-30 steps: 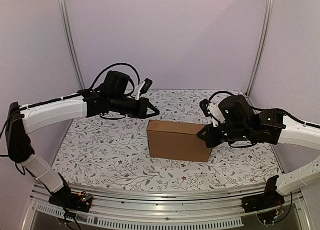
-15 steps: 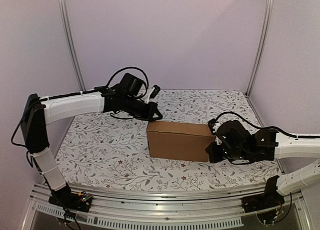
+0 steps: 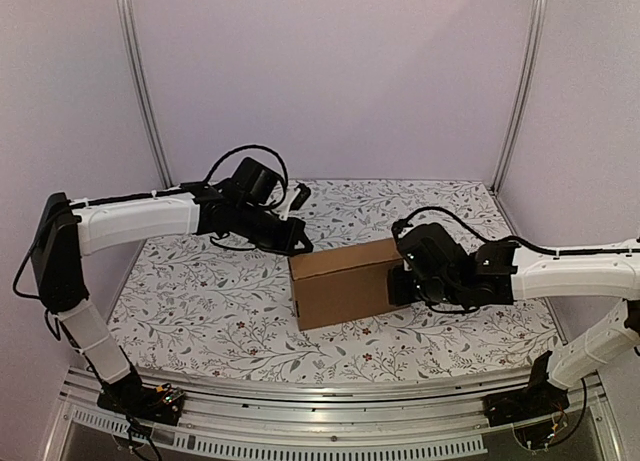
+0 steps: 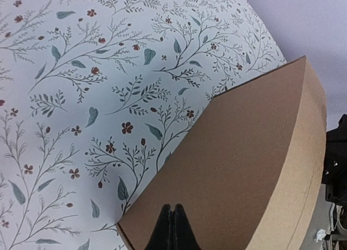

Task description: Fold the paper box

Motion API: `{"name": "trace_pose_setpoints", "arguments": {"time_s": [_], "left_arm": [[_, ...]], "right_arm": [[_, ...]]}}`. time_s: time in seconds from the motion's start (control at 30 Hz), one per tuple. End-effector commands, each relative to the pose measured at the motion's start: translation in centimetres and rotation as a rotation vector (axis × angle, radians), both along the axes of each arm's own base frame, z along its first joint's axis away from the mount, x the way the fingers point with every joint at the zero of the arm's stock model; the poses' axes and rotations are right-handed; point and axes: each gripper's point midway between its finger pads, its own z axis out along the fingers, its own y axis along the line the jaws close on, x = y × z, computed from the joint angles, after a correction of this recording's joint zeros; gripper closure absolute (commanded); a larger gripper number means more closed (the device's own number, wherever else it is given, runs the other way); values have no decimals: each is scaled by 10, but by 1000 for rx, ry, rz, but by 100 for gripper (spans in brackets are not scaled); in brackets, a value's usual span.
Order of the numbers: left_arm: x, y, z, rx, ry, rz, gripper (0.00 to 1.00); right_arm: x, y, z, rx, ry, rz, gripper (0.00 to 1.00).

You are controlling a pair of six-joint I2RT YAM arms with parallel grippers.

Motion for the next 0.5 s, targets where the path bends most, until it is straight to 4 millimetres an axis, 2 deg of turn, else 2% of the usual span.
{"name": "trace_pose_setpoints", "arguments": {"time_s": [0.0, 0.33, 0.47], "left_arm": [[-13, 17, 4, 25, -10, 16, 100], [-33, 51, 9, 52, -37, 73, 100], [-38, 59, 11, 48, -43, 90, 100]], "right_arm": [[15, 27, 10, 4, -43, 31, 100], [32, 98, 11, 43, -19, 172, 100], [37, 116, 3, 29, -9, 213, 100]]}}
